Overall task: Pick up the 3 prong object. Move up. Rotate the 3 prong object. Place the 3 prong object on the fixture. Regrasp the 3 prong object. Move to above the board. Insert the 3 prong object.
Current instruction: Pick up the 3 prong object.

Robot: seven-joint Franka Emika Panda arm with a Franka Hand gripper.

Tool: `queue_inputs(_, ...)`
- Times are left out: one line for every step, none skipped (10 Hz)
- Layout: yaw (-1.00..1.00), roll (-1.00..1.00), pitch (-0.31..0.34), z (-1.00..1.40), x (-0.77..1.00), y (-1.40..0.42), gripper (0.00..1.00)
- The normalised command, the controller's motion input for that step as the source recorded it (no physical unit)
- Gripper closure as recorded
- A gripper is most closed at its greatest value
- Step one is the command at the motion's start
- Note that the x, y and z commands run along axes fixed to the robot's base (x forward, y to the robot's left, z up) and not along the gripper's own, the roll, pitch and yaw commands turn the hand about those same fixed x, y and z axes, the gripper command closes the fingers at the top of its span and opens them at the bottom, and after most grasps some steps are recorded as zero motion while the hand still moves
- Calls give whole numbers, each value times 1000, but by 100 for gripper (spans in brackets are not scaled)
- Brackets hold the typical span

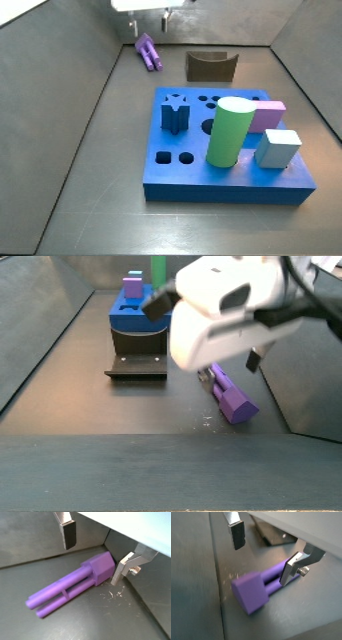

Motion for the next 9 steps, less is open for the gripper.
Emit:
queue_inputs(-346,-200,-133,-643,-326,91,0)
queue_inputs(-383,-191,-101,-591,-363,49,0)
queue_inputs(-463,-187,-81,-669,-346,120,0)
queue_inputs(-437,-190,-64,-694,-320,197,0)
queue_inputs(-331,-144,-47,-757,-257,246,0)
queue_inputs(0,-74,0,0,0,0,0)
queue_inputs(0,-3,-17,0,0,9,0)
queue_inputs(0,0,0,0,0,0,0)
queue_inputs(0,0,0,0,0,0,100)
